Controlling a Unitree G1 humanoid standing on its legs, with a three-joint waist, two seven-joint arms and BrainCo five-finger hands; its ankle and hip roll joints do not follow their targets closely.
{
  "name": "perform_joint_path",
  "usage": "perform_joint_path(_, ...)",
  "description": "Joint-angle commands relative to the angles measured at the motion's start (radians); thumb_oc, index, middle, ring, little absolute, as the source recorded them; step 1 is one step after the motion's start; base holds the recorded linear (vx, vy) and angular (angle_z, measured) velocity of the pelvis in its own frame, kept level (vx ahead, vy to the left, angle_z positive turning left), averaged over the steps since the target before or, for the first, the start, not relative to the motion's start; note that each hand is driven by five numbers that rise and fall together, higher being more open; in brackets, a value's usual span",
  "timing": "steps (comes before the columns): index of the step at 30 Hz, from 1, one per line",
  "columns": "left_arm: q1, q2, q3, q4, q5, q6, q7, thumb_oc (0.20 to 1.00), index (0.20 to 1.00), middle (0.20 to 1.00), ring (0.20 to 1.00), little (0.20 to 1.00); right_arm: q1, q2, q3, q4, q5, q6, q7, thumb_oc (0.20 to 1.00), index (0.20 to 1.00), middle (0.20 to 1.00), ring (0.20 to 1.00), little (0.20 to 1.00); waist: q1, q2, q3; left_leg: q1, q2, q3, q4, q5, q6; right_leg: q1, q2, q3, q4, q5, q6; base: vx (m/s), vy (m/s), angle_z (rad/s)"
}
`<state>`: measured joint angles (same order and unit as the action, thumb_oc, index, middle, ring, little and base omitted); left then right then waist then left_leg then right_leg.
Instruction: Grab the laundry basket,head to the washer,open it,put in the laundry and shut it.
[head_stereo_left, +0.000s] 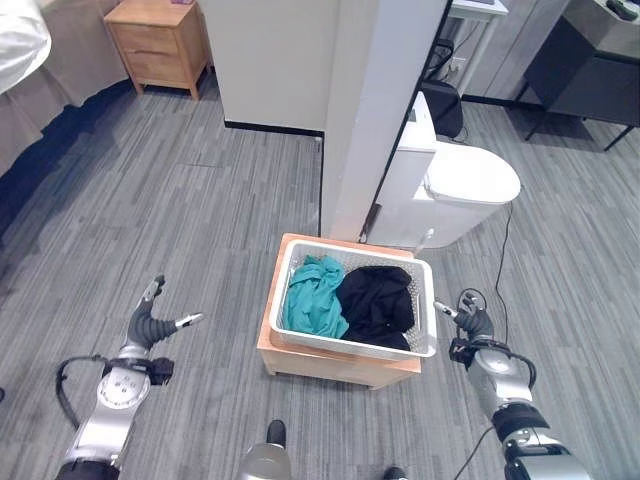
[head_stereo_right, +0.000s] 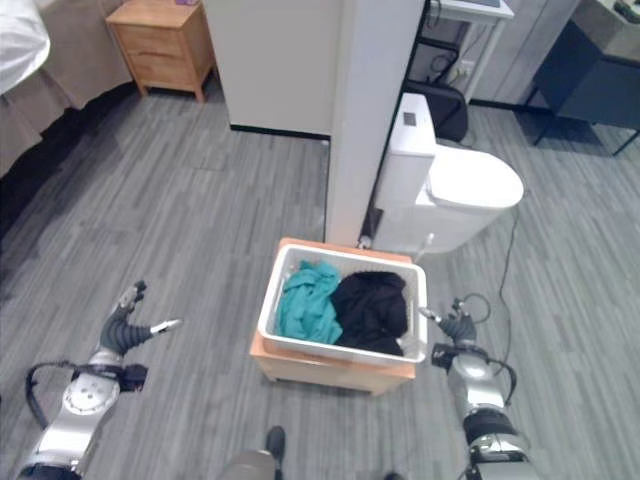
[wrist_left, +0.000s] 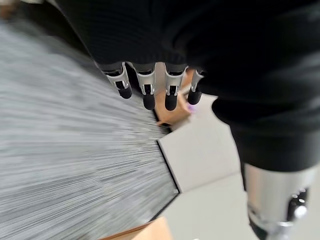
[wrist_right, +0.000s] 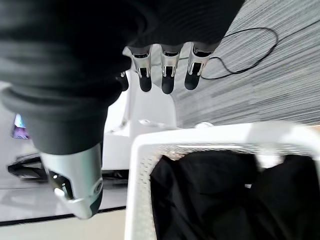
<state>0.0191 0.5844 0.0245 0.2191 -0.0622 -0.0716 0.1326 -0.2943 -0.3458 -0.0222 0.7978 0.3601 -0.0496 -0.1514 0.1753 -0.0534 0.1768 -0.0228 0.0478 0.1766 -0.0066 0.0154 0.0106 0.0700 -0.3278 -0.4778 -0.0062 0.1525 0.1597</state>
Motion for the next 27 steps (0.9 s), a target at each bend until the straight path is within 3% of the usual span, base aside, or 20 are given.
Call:
perform_joint_path(1, -0.013, -0.022, 0.015, 0.003, 0.011, 0.006, -0.043, 1.000, 1.000, 1.000, 1.000, 1.000, 0.016, -0.102, -0.034, -0.021, 0.007, 0.012, -0.002, 1.000, 1.000, 1.000, 1.000, 1.000, 0.015, 0.016, -0.070, -0.054, 0.017, -0.099, 0.021, -0.059, -0.007, -0.041, -0.006, 0.052, 0.050, -0.056, 0.045, 0.14, 0.032, 0.14)
perform_joint_path(6, -0.131, -0.023, -0.049, 0.076, -0.010, 0.027, -0.028, 1.000, 1.000, 1.000, 1.000, 1.000, -0.009, -0.144, -0.019, -0.026, -0.004, 0.035, 0.008, 1.000, 1.000, 1.000, 1.000, 1.000, -0.012, 0.004, -0.083, -0.054, 0.017, -0.109, -0.020, -0.037, -0.025, -0.033, 0.002, 0.016, 0.031, -0.055, 0.055, 0.06, -0.042, 0.12)
perform_joint_path(10, -0.334, -0.048, -0.157, 0.214, -0.080, 0.050, -0.019, 1.000, 1.000, 1.000, 1.000, 1.000, -0.086, -0.180, 0.029, -0.088, -0.001, 0.052, 0.011, 1.000, 1.000, 1.000, 1.000, 1.000, -0.051, -0.002, -0.065, -0.129, 0.039, -0.145, -0.069, 0.018, -0.048, -0.080, 0.031, -0.004, -0.010, -0.065, 0.047, -0.06, -0.082, 0.29)
perform_joint_path(20, -0.596, -0.113, -0.306, 0.498, -0.190, 0.071, 0.020, 1.000, 1.000, 1.000, 1.000, 1.000, -0.244, -0.160, 0.172, -0.205, 0.006, 0.070, -0.008, 1.000, 1.000, 1.000, 1.000, 1.000, -0.089, -0.016, 0.031, -0.210, 0.064, -0.163, -0.073, 0.052, -0.059, -0.174, 0.065, 0.037, -0.010, -0.092, 0.025, -0.04, -0.025, 0.02)
perform_joint_path(24, -0.716, -0.128, -0.344, 0.698, -0.198, 0.058, 0.060, 1.000, 1.000, 1.000, 1.000, 1.000, -0.304, -0.135, 0.225, -0.198, 0.014, 0.065, -0.015, 1.000, 1.000, 1.000, 1.000, 1.000, -0.093, -0.028, 0.069, -0.224, 0.072, -0.161, -0.069, 0.060, -0.062, -0.193, 0.070, 0.046, -0.009, -0.094, 0.020, -0.05, -0.016, -0.10)
perform_joint_path(25, -0.824, -0.129, -0.381, 0.845, -0.200, 0.052, 0.085, 1.000, 1.000, 1.000, 1.000, 1.000, -0.339, -0.119, 0.258, -0.185, 0.028, 0.053, -0.024, 1.000, 1.000, 1.000, 1.000, 1.000, -0.100, -0.035, 0.093, -0.234, 0.076, -0.162, -0.065, 0.066, -0.067, -0.205, 0.073, 0.051, -0.009, -0.093, 0.018, -0.06, -0.024, -0.02)
perform_joint_path(27, -0.932, -0.130, -0.410, 0.941, -0.207, 0.050, 0.098, 1.000, 1.000, 1.000, 1.000, 1.000, -0.371, -0.109, 0.283, -0.168, 0.037, 0.043, -0.035, 1.000, 1.000, 1.000, 1.000, 1.000, -0.105, -0.041, 0.120, -0.246, 0.079, -0.163, -0.062, 0.072, -0.071, -0.217, 0.073, 0.051, -0.007, -0.093, 0.015, -0.07, -0.033, 0.02)
